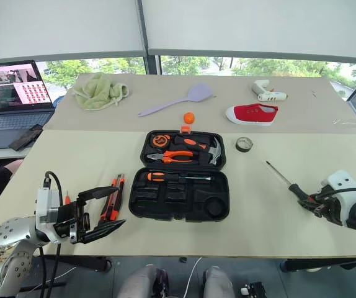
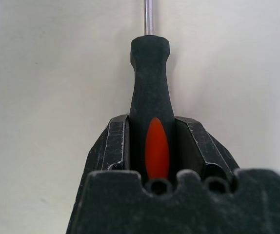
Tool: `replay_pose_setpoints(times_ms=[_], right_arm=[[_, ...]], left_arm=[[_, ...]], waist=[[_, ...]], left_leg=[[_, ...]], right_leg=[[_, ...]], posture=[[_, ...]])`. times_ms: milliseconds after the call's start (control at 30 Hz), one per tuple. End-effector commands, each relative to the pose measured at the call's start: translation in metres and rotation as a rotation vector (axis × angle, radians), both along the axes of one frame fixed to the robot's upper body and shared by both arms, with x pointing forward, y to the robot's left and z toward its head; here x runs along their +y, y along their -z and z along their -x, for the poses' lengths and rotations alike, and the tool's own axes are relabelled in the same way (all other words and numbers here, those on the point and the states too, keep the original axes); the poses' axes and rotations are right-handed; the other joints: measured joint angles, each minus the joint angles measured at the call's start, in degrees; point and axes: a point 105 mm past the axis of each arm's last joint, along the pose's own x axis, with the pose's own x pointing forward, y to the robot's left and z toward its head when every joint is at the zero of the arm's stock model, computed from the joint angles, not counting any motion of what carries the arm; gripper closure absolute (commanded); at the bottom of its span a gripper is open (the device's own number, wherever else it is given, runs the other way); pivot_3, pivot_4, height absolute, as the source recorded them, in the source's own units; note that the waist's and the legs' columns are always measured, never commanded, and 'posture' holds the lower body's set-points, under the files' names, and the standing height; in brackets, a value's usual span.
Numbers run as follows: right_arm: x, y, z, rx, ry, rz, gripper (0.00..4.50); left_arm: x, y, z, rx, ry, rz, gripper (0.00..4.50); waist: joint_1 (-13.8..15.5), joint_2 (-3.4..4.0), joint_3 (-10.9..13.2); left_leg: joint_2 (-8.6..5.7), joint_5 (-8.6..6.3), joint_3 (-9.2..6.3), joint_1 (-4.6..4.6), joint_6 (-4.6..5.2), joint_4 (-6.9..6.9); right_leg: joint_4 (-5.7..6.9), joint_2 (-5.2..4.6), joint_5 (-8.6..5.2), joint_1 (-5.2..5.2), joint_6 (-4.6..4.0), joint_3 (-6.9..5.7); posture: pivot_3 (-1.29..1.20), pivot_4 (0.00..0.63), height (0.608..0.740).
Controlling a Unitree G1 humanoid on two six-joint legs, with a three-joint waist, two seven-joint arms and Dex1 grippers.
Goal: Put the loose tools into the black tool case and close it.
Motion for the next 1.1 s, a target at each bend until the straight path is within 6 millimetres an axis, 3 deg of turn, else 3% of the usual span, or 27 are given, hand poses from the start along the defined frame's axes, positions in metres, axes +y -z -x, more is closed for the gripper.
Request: replay_pose_setpoints(times_ms=[33, 133, 200, 300, 400, 667, 1100], right_arm=[[0.064, -0.056, -0.007, -0.189, -0.399, 0.009, 3.49], [0.123, -0.054, -0.01, -0.121, -0.67, 0.02, 3.49], [0.155, -0.053, -0.021, -0.101, -0.762, 0.048, 3.49], [0.189, -0.047, -0.037, -0.066, -0.833, 0.113, 3.49], [0.21, -0.037, -0.047, -0.006, -0.86, 0.16, 3.49], [0.215, -0.02, -0.056, 0.097, -0.88, 0.286, 3.49], [0.231, -0.017, -0.044, 0.132, -0.885, 0.241, 3.49]], left_arm=[[0.009, -0.013, 0.001, -0.042, -0.035, 0.02, 0.0], [0.021, -0.006, 0.001, -0.022, -0.062, -0.007, 0.0], [0.028, 0.0, 0.0, -0.014, -0.084, -0.026, 0.0], [0.038, 0.004, -0.001, -0.017, -0.131, -0.044, 0.0], [0.043, 0.006, 0.0, -0.016, -0.154, -0.058, 0.0], [0.038, 0.008, 0.008, -0.02, -0.157, -0.061, 0.0], [0.02, 0.002, 0.002, -0.056, -0.117, -0.058, 0.0]], waist=[[-0.87, 0.1, 0.07], [-1.52, 0.08, 0.11], [-1.44, 0.01, 0.15], [-1.07, 0.01, 0.23], [-0.29, 0.0, 0.25], [-0.03, -0.01, 0.25], [-0.81, -0.01, 0.25]], left_leg=[[0.01, 0.01, 0.0, 0.01, -0.02, -0.01], [0.09, 0.04, 0.01, 0.13, -0.09, -0.09], [0.12, 0.05, -0.02, 0.14, -0.15, -0.11], [0.06, 0.05, -0.01, -0.07, -0.17, -0.07], [0.0, 0.35, 0.0, -0.55, -0.63, 0.05], [-0.11, 0.3, 0.04, -0.99, -0.55, 0.12], [-0.03, 0.35, 0.02, -0.9, -0.63, 0.1]], right_leg=[[0.0, 0.03, 0.0, 0.0, 0.0, 0.01], [0.02, 0.12, -0.04, 0.0, 0.04, 0.05], [0.04, 0.15, -0.04, -0.03, -0.06, -0.02], [0.1, 0.05, -0.01, -0.3, -0.14, -0.04], [0.17, -0.04, 0.04, -0.85, -0.19, -0.12], [0.03, -0.11, 0.09, -0.92, -0.08, -0.32], [0.2, -0.01, 0.1, -0.91, -0.1, -0.32]], posture=[[0.0, 0.15, 0.74], [0.0, 0.15, 0.74], [0.0, 0.15, 0.74], [0.0, 0.15, 0.74], [0.0, 0.15, 0.74], [0.0, 0.15, 0.74], [0.0, 0.15, 0.74]])
